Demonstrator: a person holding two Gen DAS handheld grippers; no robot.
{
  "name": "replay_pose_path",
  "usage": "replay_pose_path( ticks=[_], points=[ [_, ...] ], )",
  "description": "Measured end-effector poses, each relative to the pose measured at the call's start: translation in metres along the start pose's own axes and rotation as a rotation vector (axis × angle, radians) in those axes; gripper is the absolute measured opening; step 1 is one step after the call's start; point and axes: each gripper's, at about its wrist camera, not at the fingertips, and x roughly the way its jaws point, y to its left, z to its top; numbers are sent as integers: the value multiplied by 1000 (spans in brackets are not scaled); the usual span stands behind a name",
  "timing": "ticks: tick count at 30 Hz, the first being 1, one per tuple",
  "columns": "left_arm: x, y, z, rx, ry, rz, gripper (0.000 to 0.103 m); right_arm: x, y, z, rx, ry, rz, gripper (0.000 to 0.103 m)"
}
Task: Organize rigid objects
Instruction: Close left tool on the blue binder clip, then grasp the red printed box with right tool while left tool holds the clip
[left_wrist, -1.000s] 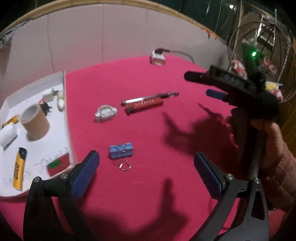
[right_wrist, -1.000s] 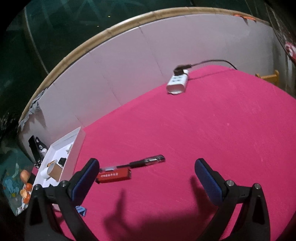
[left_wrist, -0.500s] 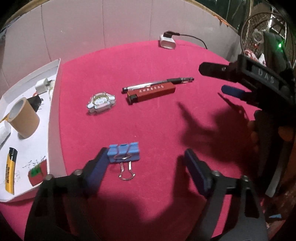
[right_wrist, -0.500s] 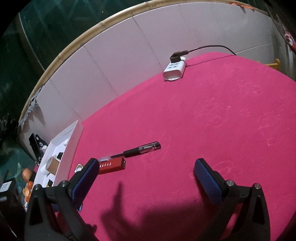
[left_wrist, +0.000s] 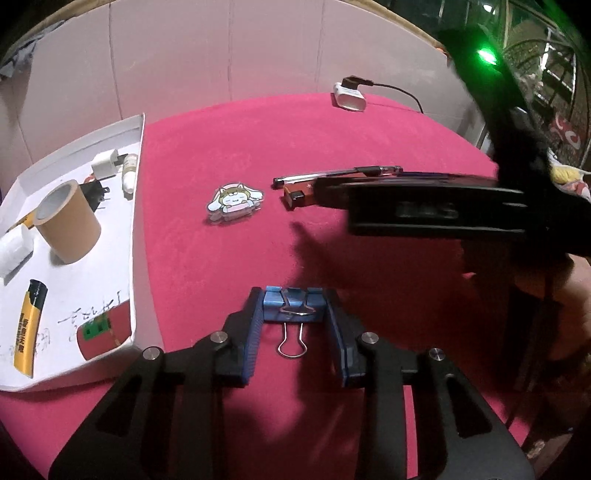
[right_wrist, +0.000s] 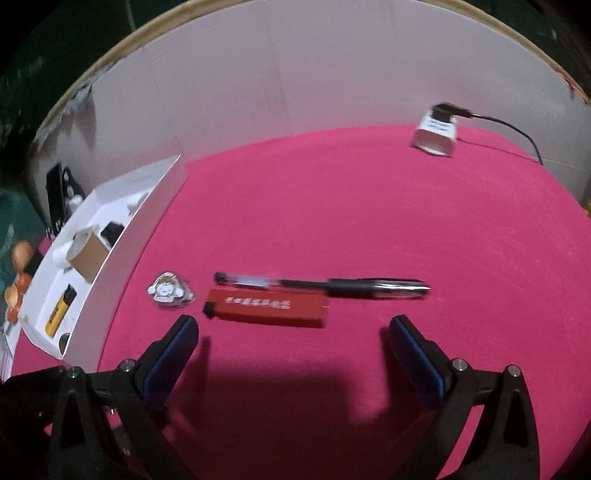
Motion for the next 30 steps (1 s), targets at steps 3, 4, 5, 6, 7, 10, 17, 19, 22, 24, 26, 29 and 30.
replay_pose_path(
  ticks=[3,4,5,6,7,10,17,19,22,24,26,29,30],
  points=[
    [0,1,0,-8,-1,-6,32,9,10,4,-31,18,-37,103],
    [0,2,0,-11,-1,-8,32,11,13,4,-38,29,-39,103],
    [0,2,0,-12,-1,-8,32,12,14,4,-43,35,-36,103],
    [1,2,1,-12,-1,-8,32,14,16,5,-49,40,-37,103],
    [1,1,2,-12,0,-7,32,17,19,5,-57,47,-45,103],
    [1,0,1,-7,1,0,32,20,22,6,-64,55,-73,103],
    [2,-4,0,9,6,15,35,16,17,5,-46,33,-75,82],
    [2,-7,0,25,9,13,39,14,13,3,-36,27,-47,82],
    [4,-13,-1,59,16,8,55,11,11,2,-25,22,-22,82],
    [5,-17,-1,77,22,0,63,9,9,0,-13,18,-13,82],
    [5,-19,-1,85,25,3,65,7,6,-1,-1,13,-1,82],
    [5,-18,-1,83,24,2,65,4,4,-3,13,10,3,82],
    [5,-20,-2,85,23,6,64,3,3,-4,18,9,5,82]
  ],
)
